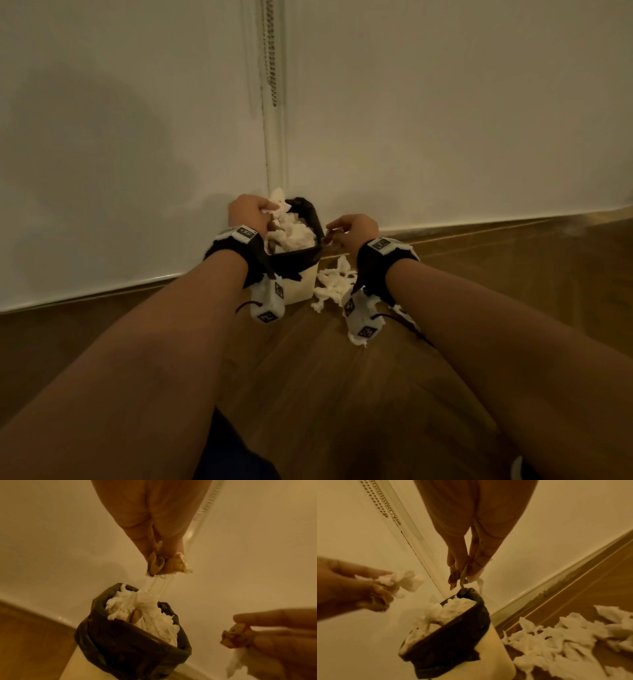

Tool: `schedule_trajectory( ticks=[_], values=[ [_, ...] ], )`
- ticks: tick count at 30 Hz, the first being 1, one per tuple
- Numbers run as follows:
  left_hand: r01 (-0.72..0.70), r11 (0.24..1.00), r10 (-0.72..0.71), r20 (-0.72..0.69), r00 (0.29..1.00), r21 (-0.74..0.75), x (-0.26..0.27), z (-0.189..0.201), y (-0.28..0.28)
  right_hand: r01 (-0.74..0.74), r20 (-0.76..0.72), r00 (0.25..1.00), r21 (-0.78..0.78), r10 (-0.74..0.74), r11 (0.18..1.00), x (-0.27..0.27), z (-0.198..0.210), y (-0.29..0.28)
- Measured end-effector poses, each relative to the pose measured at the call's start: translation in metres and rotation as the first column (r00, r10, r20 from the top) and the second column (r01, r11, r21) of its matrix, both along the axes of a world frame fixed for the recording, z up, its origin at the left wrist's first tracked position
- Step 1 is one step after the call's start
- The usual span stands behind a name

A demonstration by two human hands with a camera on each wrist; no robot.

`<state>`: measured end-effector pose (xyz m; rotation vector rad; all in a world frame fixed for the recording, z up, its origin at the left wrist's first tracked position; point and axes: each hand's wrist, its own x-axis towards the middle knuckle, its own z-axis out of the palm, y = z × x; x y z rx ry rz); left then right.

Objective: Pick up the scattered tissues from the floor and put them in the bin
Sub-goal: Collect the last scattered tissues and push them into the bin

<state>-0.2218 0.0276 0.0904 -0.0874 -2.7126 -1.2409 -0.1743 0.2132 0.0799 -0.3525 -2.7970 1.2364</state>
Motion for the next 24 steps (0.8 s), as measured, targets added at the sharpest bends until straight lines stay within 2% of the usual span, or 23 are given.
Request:
schedule_trajectory(
  ticks=[2,4,6,9,11,14,16,18,20,21,22,24],
  values=[
    [-0.071,0.996,0.070,0.035,0.997,0.044,-0.004,-0.011,-0.008,0.014,-0.006,1.000,-0.092,-0.015,0.996,-0.011,-0.004,-0.009],
    [-0.078,0.995,0.074,0.053,0.996,0.067,-0.009,-0.022,-0.010,0.042,0.010,0.999,-0.255,-0.041,0.966,-0.019,-0.009,-0.017],
    [-0.077,0.994,0.073,0.056,0.996,0.076,-0.014,-0.031,-0.010,0.078,0.031,0.997,-0.455,-0.071,0.887,-0.027,-0.015,-0.022],
    [-0.100,0.989,0.091,0.091,0.992,0.104,-0.023,-0.047,-0.008,0.152,0.082,0.988,-0.697,-0.133,0.701,-0.042,-0.023,-0.027],
    [-0.107,0.989,0.097,0.095,0.991,0.106,-0.029,-0.058,-0.007,0.188,0.124,0.981,-0.789,-0.149,0.584,-0.054,-0.031,-0.028],
    [-0.092,0.995,0.089,0.092,0.992,0.027,-0.040,-0.068,-0.008,0.193,0.143,0.981,-0.808,-0.133,0.557,-0.073,-0.044,-0.033],
    [-0.088,0.996,0.090,0.089,0.992,-0.022,-0.049,-0.072,-0.009,0.186,0.147,0.982,-0.766,-0.115,0.615,-0.084,-0.053,-0.039],
    [-0.070,0.995,0.076,0.082,0.994,-0.070,-0.055,-0.076,-0.011,0.163,0.154,0.985,-0.638,-0.083,0.752,-0.092,-0.059,-0.044],
    [-0.026,0.989,0.039,0.091,0.995,-0.143,-0.060,-0.081,-0.013,0.058,0.159,0.987,-0.333,-0.005,0.941,-0.097,-0.062,-0.047],
    [0.004,0.983,0.018,0.113,0.993,-0.186,-0.063,-0.082,-0.014,-0.023,0.160,0.986,-0.129,0.044,0.991,-0.098,-0.062,-0.048],
    [0.037,0.970,-0.003,0.138,0.990,-0.239,-0.065,-0.085,-0.014,-0.096,0.163,0.983,0.045,0.088,0.994,-0.098,-0.061,-0.049],
    [0.100,0.928,-0.033,0.187,0.982,-0.359,-0.066,-0.089,-0.012,-0.197,0.188,0.970,0.228,0.155,0.954,-0.098,-0.059,-0.055]
  ],
)
